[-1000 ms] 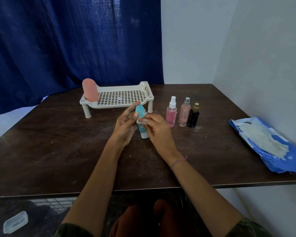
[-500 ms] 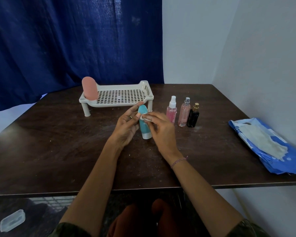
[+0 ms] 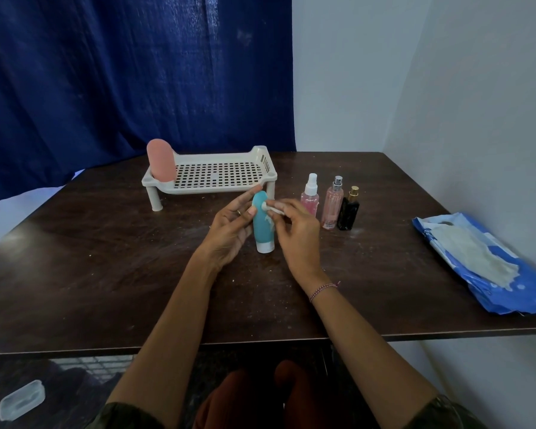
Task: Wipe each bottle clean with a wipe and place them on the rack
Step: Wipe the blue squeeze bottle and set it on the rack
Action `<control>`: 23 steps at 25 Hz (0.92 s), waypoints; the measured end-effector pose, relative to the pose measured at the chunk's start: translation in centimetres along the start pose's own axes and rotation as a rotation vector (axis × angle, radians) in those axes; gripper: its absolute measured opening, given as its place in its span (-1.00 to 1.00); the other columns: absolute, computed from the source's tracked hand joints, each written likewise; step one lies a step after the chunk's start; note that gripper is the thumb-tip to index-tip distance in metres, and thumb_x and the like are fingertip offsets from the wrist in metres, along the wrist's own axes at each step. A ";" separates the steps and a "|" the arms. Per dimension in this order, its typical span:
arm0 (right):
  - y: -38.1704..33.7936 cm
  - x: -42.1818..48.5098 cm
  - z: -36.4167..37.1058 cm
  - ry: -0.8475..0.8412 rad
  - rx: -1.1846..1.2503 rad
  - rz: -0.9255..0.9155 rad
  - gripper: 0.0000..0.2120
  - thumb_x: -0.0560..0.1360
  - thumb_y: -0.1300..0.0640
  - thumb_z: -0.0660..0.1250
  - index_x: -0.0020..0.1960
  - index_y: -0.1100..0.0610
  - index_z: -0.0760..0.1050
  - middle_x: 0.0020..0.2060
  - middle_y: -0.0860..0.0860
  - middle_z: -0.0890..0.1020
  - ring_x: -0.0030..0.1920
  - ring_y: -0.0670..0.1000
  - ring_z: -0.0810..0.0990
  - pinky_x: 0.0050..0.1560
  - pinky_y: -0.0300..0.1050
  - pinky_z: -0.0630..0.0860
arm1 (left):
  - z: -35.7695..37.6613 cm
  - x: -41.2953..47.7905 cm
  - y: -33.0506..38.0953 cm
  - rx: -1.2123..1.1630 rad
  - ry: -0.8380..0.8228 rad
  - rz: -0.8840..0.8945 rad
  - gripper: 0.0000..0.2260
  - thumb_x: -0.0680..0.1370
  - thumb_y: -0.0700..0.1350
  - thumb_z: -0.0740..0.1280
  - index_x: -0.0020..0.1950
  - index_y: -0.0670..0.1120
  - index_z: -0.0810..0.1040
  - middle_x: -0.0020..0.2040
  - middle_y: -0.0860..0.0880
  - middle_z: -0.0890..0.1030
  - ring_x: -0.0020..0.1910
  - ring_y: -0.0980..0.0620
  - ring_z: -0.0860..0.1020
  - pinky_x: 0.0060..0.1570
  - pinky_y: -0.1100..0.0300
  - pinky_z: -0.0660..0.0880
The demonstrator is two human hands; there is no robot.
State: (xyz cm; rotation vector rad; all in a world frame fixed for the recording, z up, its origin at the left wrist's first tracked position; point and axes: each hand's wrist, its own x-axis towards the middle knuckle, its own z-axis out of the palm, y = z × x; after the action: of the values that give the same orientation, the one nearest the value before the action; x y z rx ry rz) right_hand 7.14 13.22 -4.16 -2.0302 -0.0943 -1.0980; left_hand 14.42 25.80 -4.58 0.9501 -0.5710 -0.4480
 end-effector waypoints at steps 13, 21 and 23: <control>-0.1 0.4 -0.3 0.056 -0.017 0.028 -0.80 0.49 0.30 0.34 0.10 0.23 0.58 -0.02 0.08 0.62 -0.01 -0.13 0.54 0.04 -0.29 0.53 | -0.2 0.2 -0.4 0.040 -0.054 0.011 -0.64 0.50 -0.21 0.28 0.29 -0.08 0.43 0.13 -0.03 0.63 0.17 0.03 0.56 0.10 0.17 0.53; -0.4 0.6 -0.8 -0.067 -0.072 -0.249 -0.79 0.46 0.37 0.35 0.08 0.25 0.58 0.03 0.10 0.57 0.11 -0.06 0.49 0.20 -0.28 0.42 | -0.4 0.3 -0.7 0.033 -0.036 -0.006 -0.68 0.47 -0.23 0.30 0.22 -0.12 0.50 0.06 -0.04 0.65 0.11 0.06 0.59 0.08 0.23 0.53; -0.3 1.2 -1.0 -0.070 -0.092 -0.214 -0.79 0.47 0.36 0.33 0.10 0.25 0.57 0.02 0.10 0.57 0.09 -0.02 0.52 0.16 -0.19 0.48 | -0.4 0.3 -0.7 0.043 -0.032 -0.006 -0.69 0.46 -0.24 0.30 0.21 -0.12 0.50 0.05 -0.04 0.66 0.10 0.06 0.60 0.07 0.22 0.54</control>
State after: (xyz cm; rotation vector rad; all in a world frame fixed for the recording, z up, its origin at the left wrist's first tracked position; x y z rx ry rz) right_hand 7.06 12.35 -2.84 -2.1800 -0.3083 -1.1806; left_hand 14.85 25.49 -5.28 0.9876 -0.6090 -0.4586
